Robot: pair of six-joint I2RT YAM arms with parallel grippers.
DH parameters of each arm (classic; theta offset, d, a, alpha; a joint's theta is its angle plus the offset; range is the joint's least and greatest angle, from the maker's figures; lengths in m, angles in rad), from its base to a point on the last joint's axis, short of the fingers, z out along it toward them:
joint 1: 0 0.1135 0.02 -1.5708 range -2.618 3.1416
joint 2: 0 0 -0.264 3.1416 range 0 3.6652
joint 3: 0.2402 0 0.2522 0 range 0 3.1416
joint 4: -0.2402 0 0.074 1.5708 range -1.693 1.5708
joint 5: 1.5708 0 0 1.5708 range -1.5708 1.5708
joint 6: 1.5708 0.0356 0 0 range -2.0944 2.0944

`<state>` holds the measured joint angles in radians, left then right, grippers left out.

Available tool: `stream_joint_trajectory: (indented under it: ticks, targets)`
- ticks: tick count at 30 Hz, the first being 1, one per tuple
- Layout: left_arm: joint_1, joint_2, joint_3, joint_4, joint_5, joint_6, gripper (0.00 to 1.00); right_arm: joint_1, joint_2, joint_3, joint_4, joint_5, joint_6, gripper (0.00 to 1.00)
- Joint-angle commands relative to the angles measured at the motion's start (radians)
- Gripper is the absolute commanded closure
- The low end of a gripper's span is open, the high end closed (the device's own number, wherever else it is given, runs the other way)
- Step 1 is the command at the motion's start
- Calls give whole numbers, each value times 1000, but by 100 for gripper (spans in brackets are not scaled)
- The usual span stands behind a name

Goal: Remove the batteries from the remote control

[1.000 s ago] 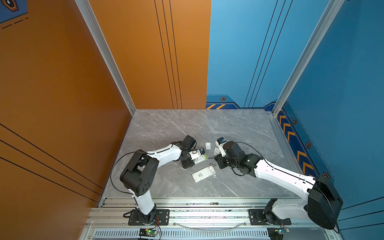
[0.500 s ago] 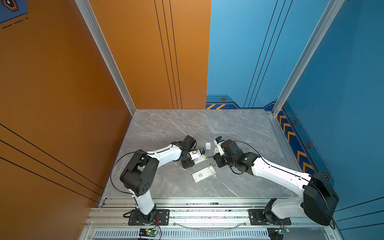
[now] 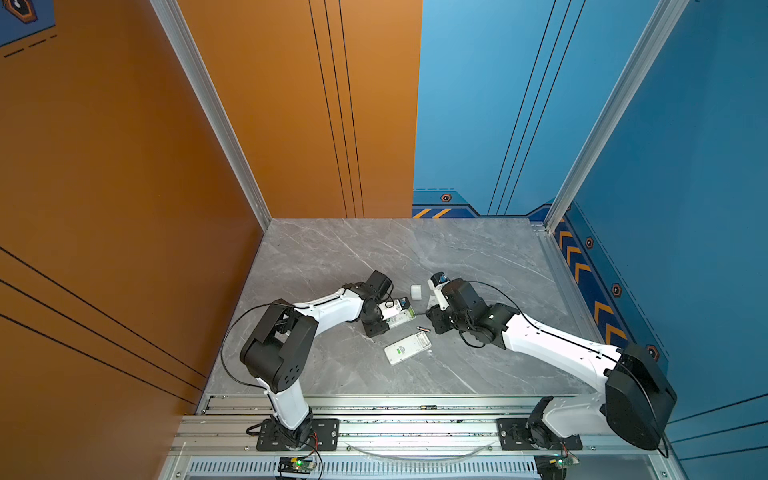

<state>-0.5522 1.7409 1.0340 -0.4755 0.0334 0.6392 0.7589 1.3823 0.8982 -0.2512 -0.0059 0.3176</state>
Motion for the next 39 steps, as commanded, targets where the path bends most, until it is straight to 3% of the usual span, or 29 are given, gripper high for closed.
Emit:
stream_joint_trajectory:
  ticks: [1,23,29,33,35,39]
  targets:
    - [-6,9,-18,-33,-32,19,97,-4,-15,9,-18,-25,1,100]
    - [-7,5,-19,-30,-33,23,97,-9,21,11,-57,-16,-9,100]
    - [-9,-4,-22,-32,-21,29,97,11,44,19,-52,34,-18,100]
    - [-11,-9,-20,-46,21,37,97,72,79,14,-19,167,-24,100]
    - [-8,-13,-20,-61,59,47,97,108,79,-29,45,265,-15,100]
    - [-3,-12,-16,-84,141,65,97,171,40,-243,419,373,5,100]
